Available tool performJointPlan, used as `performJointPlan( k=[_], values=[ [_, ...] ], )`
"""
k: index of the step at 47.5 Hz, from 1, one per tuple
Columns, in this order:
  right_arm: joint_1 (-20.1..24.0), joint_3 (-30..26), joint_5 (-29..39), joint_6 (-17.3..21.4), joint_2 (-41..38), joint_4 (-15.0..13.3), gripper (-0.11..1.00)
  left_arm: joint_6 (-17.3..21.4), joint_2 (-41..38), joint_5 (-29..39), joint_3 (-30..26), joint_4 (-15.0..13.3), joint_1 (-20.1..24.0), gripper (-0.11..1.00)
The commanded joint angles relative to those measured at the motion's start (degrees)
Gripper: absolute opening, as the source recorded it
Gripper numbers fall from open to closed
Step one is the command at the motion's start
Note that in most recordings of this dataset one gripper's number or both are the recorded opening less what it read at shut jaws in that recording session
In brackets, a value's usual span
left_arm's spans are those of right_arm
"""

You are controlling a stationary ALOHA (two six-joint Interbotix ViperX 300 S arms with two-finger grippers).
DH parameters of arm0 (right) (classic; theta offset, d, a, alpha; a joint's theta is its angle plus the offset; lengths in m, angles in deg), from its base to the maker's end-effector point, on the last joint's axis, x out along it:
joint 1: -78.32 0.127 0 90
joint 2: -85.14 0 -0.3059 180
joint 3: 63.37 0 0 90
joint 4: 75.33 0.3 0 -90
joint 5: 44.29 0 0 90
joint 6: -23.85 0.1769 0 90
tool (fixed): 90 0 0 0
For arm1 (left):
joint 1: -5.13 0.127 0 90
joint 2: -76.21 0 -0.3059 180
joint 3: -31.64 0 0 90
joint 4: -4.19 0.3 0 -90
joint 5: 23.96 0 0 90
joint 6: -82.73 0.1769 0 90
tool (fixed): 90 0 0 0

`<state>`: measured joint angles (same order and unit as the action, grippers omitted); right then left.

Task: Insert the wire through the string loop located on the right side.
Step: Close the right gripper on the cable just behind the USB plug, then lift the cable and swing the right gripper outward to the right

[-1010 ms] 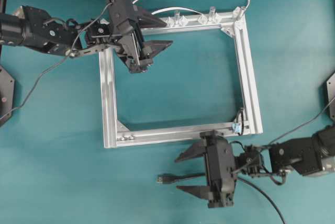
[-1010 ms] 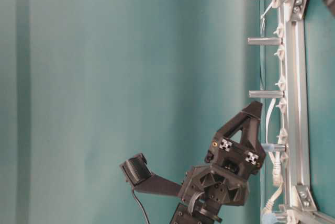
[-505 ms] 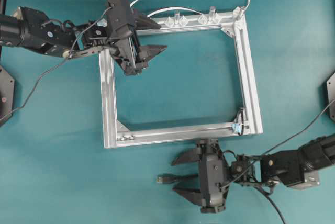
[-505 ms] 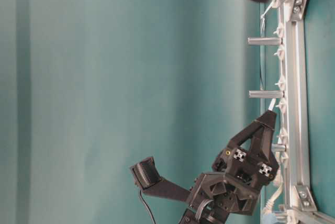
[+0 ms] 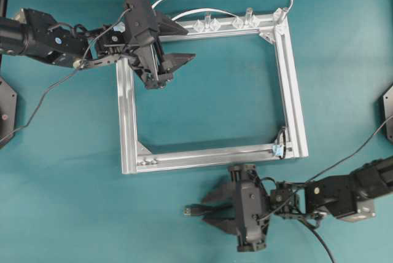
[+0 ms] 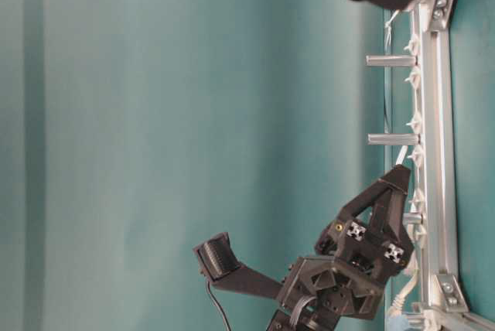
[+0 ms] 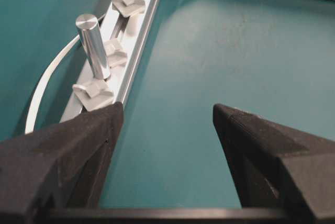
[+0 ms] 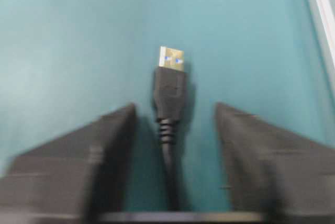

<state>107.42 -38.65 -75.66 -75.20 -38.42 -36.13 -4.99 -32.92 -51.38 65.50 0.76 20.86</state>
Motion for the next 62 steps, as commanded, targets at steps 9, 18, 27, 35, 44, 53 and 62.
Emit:
performJointPlan(
  k=[9, 18, 27, 35, 44, 53, 62],
  values=[
    [0.4, 4.2, 2.5, -0.1, 6.3, 0.0, 0.12, 0.4, 1.6, -0.2, -0.8, 0.2, 0.2, 0.81],
    [0.4, 4.7, 2.5, -0.1, 6.4, -0.1, 0.12, 0.4, 1.7, -0.2, -0.9, 0.2, 0.2, 0.81],
    [0.4, 4.7, 2.5, -0.1, 6.5, -0.2, 0.12, 0.4, 1.7, -0.2, -1.1, 0.2, 0.2, 0.81],
    [0.4, 4.5, 2.8, -0.2, 6.7, -0.2, 0.12, 0.3, 1.7, -0.2, -1.1, 0.2, 0.3, 0.81],
    [0.3, 4.7, 5.4, -1.0, 10.4, -0.4, 0.12, 0.4, 1.7, -0.2, -1.1, 0.2, 0.2, 0.81],
    [-0.5, 4.7, 12.8, -5.7, 16.7, -0.4, 0.12, 0.3, 1.7, -0.2, -1.2, 0.2, 0.2, 0.81],
    [-3.1, 5.1, 18.0, -9.1, 22.4, -0.4, 0.12, 0.1, 1.7, -0.2, -1.9, 0.2, -0.2, 0.81]
  ],
)
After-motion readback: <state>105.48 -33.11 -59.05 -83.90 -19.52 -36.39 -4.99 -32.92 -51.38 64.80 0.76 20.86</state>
